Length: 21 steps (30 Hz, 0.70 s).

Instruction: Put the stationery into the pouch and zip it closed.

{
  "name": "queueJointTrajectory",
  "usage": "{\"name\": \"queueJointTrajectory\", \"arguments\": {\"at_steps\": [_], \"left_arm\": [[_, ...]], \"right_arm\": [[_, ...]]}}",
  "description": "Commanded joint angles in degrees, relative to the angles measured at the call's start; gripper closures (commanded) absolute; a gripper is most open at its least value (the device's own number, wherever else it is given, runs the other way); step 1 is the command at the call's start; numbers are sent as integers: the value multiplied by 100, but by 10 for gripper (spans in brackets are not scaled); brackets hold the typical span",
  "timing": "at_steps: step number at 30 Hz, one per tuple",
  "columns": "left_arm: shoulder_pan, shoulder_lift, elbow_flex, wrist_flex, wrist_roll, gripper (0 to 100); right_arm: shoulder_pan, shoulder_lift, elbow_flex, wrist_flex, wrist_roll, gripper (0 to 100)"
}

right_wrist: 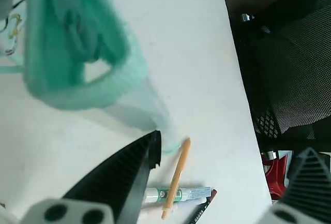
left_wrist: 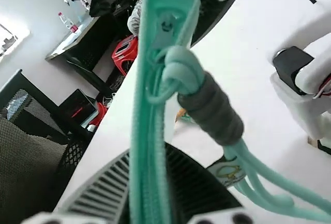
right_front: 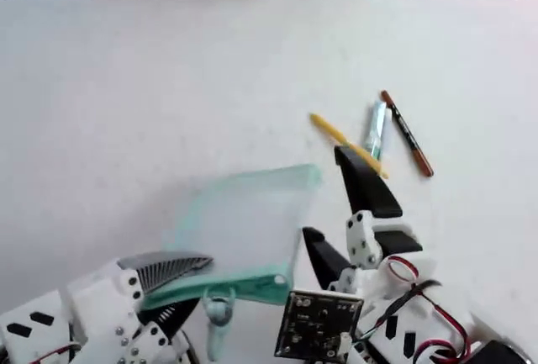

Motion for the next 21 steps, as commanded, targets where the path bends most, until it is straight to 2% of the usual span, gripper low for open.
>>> {"name": "queueJointTrajectory", "arguments": {"at_steps": [1,3,5,9,13,17,19,21], "left_arm": [[-593,40,-44,-316,-404,976],[-857,40,176,-527,-281,976],[-637,40,404,-659,26,976],[-136,40,571,-721,105,976],[75,31,563,-721,105,976],[57,31,563,-730,105,976],[57,31,563,-730,105,976],[48,31,554,-730,105,976]], "right_arm": [[-435,154,149,22,62,615],[-629,163,220,13,70,615],[-822,242,220,4,70,615],[-1341,813,290,-13,62,615],[-1349,1314,-79,-75,88,615],[-1349,1499,-114,-57,440,625],[-1341,1490,35,-57,686,690],[-1332,1473,246,-57,800,801]]}}
